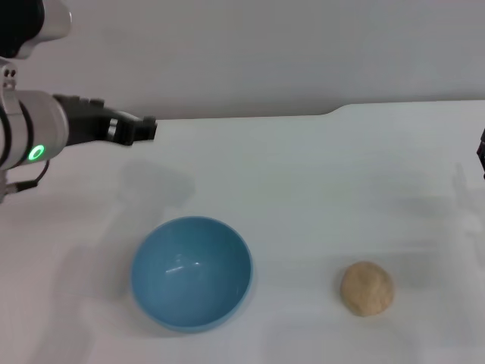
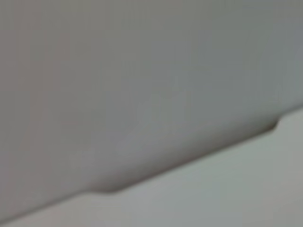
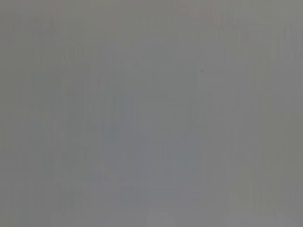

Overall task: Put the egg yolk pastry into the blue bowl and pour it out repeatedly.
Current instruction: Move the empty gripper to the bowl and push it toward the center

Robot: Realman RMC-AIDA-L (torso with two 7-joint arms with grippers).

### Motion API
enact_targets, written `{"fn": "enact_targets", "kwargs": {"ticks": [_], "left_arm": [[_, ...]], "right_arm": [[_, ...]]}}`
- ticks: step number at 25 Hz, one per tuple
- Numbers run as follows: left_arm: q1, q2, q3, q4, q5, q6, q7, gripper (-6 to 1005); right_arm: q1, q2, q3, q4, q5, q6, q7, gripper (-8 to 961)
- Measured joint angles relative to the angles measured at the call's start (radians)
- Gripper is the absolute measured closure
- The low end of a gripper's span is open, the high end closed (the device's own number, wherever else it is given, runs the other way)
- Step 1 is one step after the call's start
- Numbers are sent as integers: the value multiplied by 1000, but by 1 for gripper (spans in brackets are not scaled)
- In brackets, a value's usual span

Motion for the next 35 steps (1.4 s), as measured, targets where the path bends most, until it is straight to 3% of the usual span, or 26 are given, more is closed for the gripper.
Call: {"fn": "enact_targets", "kwargs": {"ticks": [6,14,20,35], "left_arm": [[-105,-1,-52,40,12,-346,-32,214],[-197,-4,10,25,29,-537,-72,213],[-235,-6,55,-28,57,-571,-102,214],[-365,-13,117,-313,53,-539,-138,213]], "right_arm": [[0,0,0,-1,0,-1,-5,444],[6,0,0,-1,0,0,-5,444],[9,0,0,-1,0,1,-5,444],[1,0,0,-1,0,-4,-6,445]]}}
